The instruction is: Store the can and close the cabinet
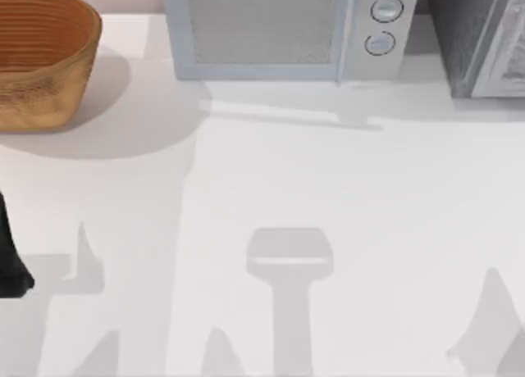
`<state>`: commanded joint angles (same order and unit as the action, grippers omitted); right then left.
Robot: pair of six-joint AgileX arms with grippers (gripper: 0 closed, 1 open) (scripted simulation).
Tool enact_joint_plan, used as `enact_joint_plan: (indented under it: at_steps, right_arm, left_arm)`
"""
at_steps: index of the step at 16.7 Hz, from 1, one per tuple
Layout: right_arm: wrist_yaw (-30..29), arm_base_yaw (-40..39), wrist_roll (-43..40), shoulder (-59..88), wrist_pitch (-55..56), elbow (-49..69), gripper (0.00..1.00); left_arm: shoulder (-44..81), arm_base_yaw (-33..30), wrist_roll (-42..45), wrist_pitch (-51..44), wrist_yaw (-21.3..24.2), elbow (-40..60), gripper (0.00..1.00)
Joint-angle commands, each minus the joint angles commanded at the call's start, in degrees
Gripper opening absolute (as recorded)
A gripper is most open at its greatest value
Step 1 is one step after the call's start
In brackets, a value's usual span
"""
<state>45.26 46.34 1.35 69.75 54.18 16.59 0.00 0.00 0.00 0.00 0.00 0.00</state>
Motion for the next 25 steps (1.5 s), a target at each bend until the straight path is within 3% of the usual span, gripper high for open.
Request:
enact_joint_plan:
  at_steps: [8,15,19,25]
  right_arm:
    - [12.03,11.87,0.14,18.29,14.07,4.19,1.00]
    - [12.60,12.18,0.09,19.01,14.66,4.26,1.00]
    - [13.40,12.42,-0.59,18.42,10.49,9.15,1.00]
    - [13.83,12.98,-0.56,17.21,-4.43,22.46,1.00]
  left_arm:
    - [0.00,0.00,0.00,0.00,0.00,0.00,1.00]
    - [0.00,0.00,0.00,0.00,0.00,0.00,1.00]
    - [0.00,0.00,0.00,0.00,0.00,0.00,1.00]
    - [0.00,0.00,0.00,0.00,0.00,0.00,1.00]
